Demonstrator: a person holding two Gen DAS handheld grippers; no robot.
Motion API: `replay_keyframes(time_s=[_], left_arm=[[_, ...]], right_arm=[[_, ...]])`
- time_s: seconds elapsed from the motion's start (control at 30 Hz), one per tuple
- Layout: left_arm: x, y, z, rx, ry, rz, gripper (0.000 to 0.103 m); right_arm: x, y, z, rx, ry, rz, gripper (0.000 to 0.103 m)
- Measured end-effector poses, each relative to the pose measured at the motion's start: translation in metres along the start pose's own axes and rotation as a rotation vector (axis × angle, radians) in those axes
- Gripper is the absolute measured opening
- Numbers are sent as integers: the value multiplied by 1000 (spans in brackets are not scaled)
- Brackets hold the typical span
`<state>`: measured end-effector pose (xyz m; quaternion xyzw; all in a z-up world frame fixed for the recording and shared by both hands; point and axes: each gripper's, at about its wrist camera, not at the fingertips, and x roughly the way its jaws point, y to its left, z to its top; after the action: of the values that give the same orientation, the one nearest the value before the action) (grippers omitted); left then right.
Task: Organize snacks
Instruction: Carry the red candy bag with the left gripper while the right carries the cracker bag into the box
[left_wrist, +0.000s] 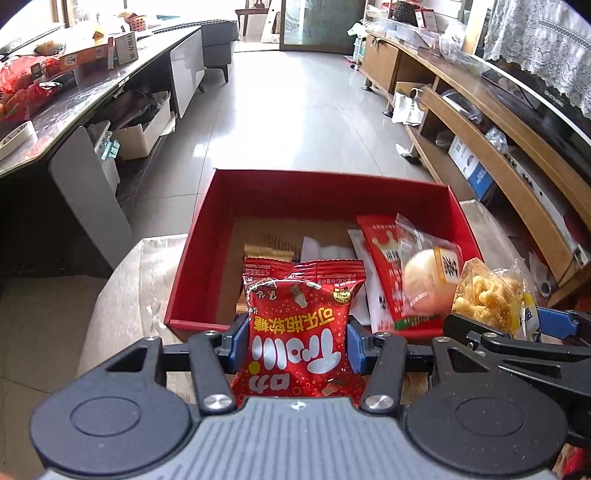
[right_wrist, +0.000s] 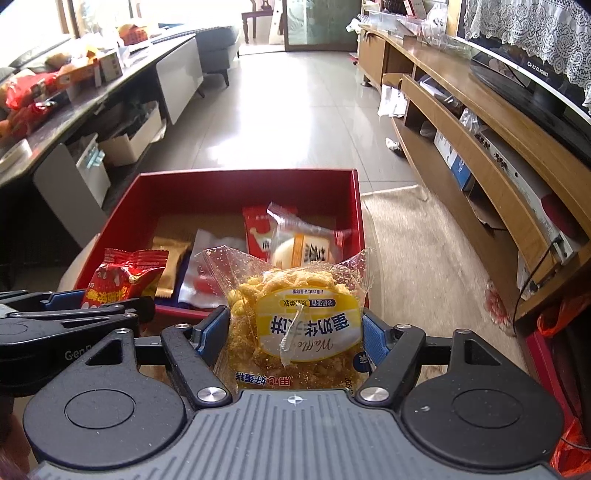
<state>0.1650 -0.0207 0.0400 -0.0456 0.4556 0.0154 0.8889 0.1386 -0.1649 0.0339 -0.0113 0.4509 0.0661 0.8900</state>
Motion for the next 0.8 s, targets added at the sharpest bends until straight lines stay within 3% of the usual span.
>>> replay_keyframes(time_s=[0.8], left_arm=[[45, -3, 34, 0, 2, 57, 46]], right_arm=[[41, -5, 28, 47, -36, 20, 77]])
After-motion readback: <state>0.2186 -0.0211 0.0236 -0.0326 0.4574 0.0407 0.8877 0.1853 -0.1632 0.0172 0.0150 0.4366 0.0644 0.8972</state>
